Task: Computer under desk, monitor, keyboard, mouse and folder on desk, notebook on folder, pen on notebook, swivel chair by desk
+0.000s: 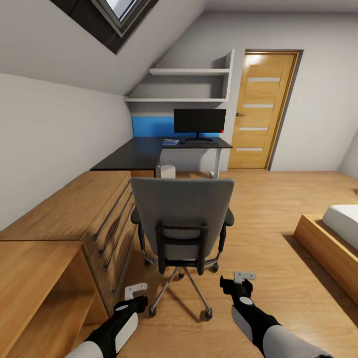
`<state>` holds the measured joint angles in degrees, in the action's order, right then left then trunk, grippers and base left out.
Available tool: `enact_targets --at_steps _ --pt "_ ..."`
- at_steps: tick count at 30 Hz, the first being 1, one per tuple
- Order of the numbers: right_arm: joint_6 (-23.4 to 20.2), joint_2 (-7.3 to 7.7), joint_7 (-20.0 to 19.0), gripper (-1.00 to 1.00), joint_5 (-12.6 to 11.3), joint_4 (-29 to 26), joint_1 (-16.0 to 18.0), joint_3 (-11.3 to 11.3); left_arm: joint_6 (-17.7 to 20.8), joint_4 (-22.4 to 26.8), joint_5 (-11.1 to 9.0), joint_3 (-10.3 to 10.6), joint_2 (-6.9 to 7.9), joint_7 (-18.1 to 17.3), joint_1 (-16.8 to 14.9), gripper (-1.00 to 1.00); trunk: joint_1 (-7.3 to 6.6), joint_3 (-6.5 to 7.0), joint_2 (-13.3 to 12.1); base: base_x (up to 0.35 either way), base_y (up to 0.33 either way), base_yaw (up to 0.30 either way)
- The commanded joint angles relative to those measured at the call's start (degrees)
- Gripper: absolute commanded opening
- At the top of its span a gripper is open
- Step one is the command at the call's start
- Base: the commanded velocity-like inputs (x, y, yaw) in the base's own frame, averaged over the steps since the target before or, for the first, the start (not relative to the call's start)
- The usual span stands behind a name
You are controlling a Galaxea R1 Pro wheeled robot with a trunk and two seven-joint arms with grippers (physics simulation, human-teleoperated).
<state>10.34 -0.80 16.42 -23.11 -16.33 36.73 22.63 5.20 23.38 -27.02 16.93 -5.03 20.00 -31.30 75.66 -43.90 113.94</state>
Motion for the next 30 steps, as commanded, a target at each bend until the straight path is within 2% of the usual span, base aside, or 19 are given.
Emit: enact_targets --at_steps 1,9,10,14,16,19,21,24,26,29,30 --pt "0.2 0.02 0.2 1.0 -0.6 0.1 0.2 0.5 0.2 -0.2 -0.3 0.5 0.01 0.5 -0.1 1.0 0.22 -0.24 0.4 0.0 0.0 0.0" --pt "0.2 -0.21 -0.3 1.0 -0.4 0.5 0.5 1.0 -0.2 -2.3 0.1 0.9 -0.32 -1.0 -0.3 1.0 1.97 -1.68 3.7 0.0 0.0 0.0" --pt "0.2 -0.39 -1.3 1.0 -0.3 0.7 0.5 0.9 -0.2 -2.5 0.2 1.3 -1.36 -1.7 -0.3 1.0 2.19 -1.86 4.1 0.0 0.0 0.0" --pt "0.2 -0.46 -4.2 1.0 -0.2 0.7 0.5 0.9 -0.1 -2.5 0.3 2.2 -3.16 -2.0 -0.3 1.0 3.07 -2.57 5.7 0.0 0.0 0.0" --pt "0.3 -0.53 -6.4 1.0 -0.1 0.7 0.5 0.9 0.0 -1.9 0.9 2.8 -4.84 -2.1 -0.3 1.0 3.51 -2.93 6.5 0.0 0.0 0.0" --pt "0.3 -0.86 -7.3 1.0 0.8 0.6 0.4 1.0 0.3 0.0 2.0 3.0 -4.96 -2.1 -0.3 1.0 4.17 -3.47 7.7 0.0 0.0 0.0" --pt "0.4 -1.26 -7.4 1.0 1.9 0.4 0.4 1.3 0.4 1.3 2.7 3.0 -4.96 -2.1 -0.3 1.0 4.61 -3.83 8.5 0.0 0.0 0.0" --pt "1.2 -2.28 -7.4 1.0 5.4 0.3 0.4 2.0 0.6 3.6 3.7 3.1 -4.96 -2.0 -0.4 1.0 5.27 -4.37 9.7 0.0 0.0 0.0" --pt "3.2 -3.35 -7.3 1.0 9.6 0.1 0.3 2.4 0.7 5.2 4.2 3.1 -4.96 -1.7 -1.1 1.0 5.71 -4.73 10.5 0.0 0.0 0.0" --pt "4.2 -3.96 -7.2 1.0 10.4 0.1 0.3 2.5 0.8 5.4 4.2 3.1 -4.96 -1.6 -2.2 1.0 6.37 -5.27 11.7 0.0 0.0 0.0" --pt "5.7 -4.85 -6.7 1.0 11.1 0.0 0.3 2.6 0.8 5.3 4.1 3.1 -4.96 -1.5 -3.7 1.0 6.59 -5.45 12.1 0.0 0.0 0.0"
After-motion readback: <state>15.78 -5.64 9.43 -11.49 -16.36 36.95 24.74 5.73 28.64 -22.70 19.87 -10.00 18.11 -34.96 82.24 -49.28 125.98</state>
